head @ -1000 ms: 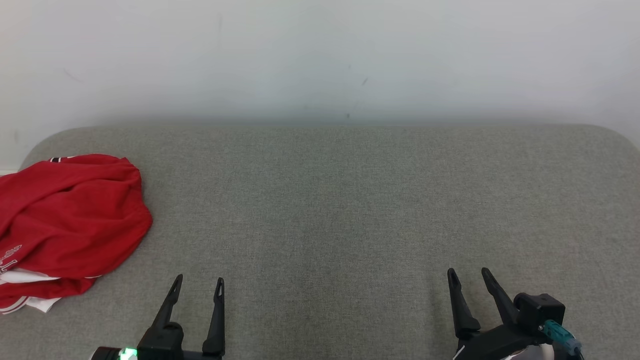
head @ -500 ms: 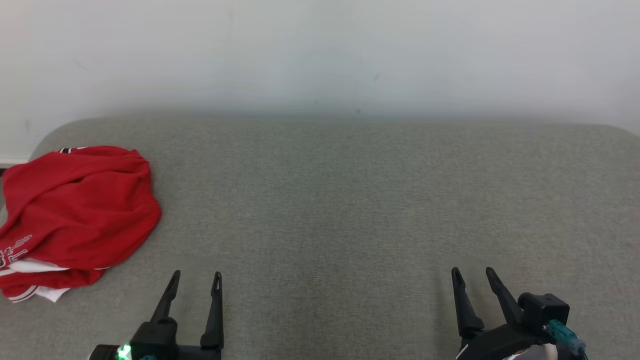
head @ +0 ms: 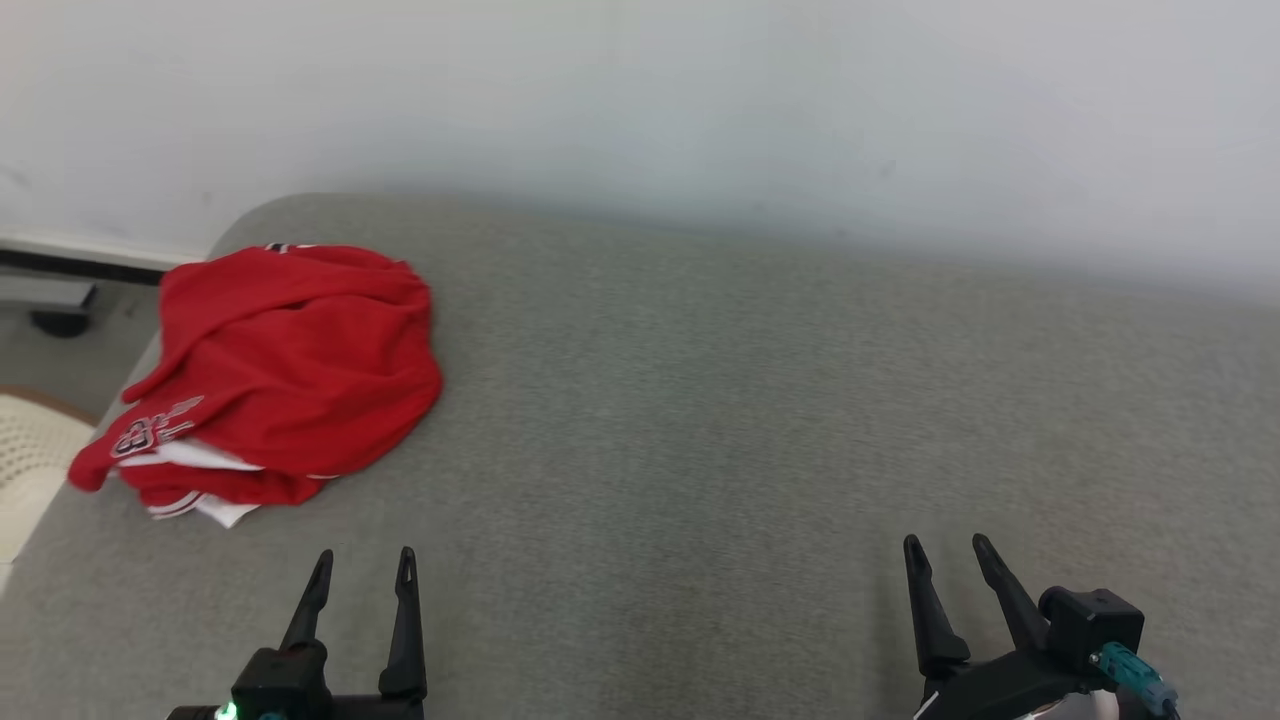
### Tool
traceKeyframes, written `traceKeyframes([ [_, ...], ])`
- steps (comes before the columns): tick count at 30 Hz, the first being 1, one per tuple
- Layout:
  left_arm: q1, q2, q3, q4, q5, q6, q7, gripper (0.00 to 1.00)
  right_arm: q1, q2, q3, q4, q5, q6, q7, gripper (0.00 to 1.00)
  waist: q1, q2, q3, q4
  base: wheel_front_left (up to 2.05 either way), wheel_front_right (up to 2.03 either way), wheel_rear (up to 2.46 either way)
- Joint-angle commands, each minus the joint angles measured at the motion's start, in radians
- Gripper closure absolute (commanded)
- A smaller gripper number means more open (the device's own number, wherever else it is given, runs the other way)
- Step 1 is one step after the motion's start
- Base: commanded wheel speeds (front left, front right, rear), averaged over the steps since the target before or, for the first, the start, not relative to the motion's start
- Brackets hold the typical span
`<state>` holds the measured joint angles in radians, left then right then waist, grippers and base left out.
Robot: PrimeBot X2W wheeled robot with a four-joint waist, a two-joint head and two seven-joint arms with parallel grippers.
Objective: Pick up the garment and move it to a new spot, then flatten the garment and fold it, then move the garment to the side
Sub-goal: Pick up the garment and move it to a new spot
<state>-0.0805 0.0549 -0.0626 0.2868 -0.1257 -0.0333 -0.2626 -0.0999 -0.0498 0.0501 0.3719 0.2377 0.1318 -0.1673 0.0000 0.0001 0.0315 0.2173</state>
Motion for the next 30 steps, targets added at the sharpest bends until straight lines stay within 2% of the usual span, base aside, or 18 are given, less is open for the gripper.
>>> traceKeyframes([
  [1, 0.011, -0.002, 0.007, 0.004, -0.014, 0.004, -0.004, 0.0, 0.014, -0.001, 0.002, -0.005, 0.005, -0.002, 0.002, 0.0, 0.0, -0.0001, -0.005, 0.086, 0.0, 0.0, 0.0],
  [15, 0.035, -0.004, 0.044, 0.025, -0.022, 0.009, -0.004, 0.0, 0.019, -0.001, 0.019, -0.009, 0.022, -0.002, 0.002, 0.0, 0.0, -0.0001, -0.018, 0.301, 0.0, 0.0, 0.0],
  [30, 0.086, -0.005, 0.103, -0.055, -0.057, 0.051, -0.004, 0.0, -0.071, -0.001, 0.116, 0.019, 0.026, -0.002, 0.028, 0.0, 0.0, -0.0001, 0.035, 0.331, 0.0, 0.0, 0.0],
])
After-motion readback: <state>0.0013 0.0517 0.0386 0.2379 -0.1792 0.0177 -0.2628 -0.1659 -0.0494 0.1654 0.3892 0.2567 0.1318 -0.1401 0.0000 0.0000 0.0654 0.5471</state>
